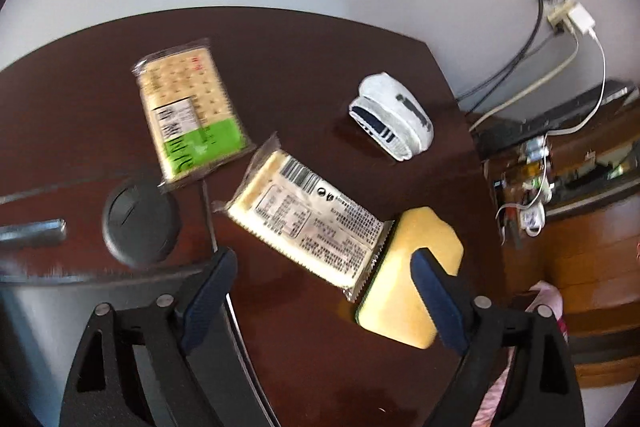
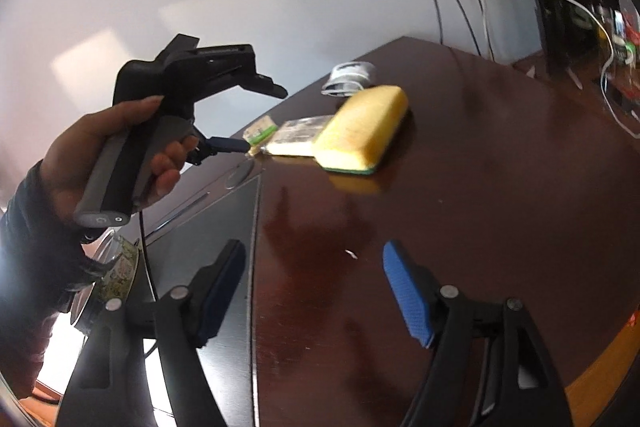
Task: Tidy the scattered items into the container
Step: 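Move both tools back over the sponge and cracker packets on the desk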
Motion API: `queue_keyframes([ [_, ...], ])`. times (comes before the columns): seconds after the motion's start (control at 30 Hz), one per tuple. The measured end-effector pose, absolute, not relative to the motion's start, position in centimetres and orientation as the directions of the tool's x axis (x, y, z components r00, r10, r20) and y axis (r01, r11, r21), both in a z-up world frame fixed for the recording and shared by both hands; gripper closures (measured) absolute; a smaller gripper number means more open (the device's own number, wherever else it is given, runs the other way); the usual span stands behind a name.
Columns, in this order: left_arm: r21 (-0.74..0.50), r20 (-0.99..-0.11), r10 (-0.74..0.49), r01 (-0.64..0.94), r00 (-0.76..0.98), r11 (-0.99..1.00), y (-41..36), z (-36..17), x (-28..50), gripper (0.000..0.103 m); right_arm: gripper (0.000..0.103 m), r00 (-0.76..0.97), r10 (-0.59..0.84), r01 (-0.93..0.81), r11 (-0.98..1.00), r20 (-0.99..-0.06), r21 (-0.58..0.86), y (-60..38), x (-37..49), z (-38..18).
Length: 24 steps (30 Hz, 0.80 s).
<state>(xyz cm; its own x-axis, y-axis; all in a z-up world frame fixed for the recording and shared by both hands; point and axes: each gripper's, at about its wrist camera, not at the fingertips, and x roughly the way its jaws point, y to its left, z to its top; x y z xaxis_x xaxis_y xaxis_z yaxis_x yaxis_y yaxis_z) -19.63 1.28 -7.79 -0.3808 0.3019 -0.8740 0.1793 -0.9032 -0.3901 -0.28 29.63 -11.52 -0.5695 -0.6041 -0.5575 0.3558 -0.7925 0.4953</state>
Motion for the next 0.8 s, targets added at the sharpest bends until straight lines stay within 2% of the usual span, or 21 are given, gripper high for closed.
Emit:
queue_keyframes([
  [0.13,-0.334,-0.896,0.27,0.135,-0.353,-0.933,2.3,-8.3,-20.7,0.011,0.03,-0.564,-0.613,0.357,-0.785,-0.553,0.506,30.3,-0.3,-12.0],
  [0.4,-0.093,-0.926,0.094,-0.019,-0.367,-0.995,5.5,-7.3,-22.2,0.011,0.03,-0.549,-0.63,0.36,-0.771,-0.549,0.525,30.9,-0.4,-12.7],
  [0.47,-0.024,-0.929,0.063,-0.11,-0.364,-0.994,6.7,-7.3,-22.5,0.011,0.03,-0.547,-0.632,0.356,-0.769,-0.549,0.531,31.2,-0.4,-12.9],
  [0.63,0.018,-0.95,0.07,-0.278,-0.304,-0.96,7.8,-7.9,-22.8,0.011,0.03,-0.547,-0.631,0.345,-0.769,-0.551,0.538,32.0,-0.2,-13.2],
  [0.8,-0.022,-0.96,0.088,-0.24,-0.266,-0.97,6.3,-8.4,-23.3,0.011,0.03,-0.548,-0.629,0.331,-0.768,-0.552,0.548,32.6,-0.3,-13.5],
])
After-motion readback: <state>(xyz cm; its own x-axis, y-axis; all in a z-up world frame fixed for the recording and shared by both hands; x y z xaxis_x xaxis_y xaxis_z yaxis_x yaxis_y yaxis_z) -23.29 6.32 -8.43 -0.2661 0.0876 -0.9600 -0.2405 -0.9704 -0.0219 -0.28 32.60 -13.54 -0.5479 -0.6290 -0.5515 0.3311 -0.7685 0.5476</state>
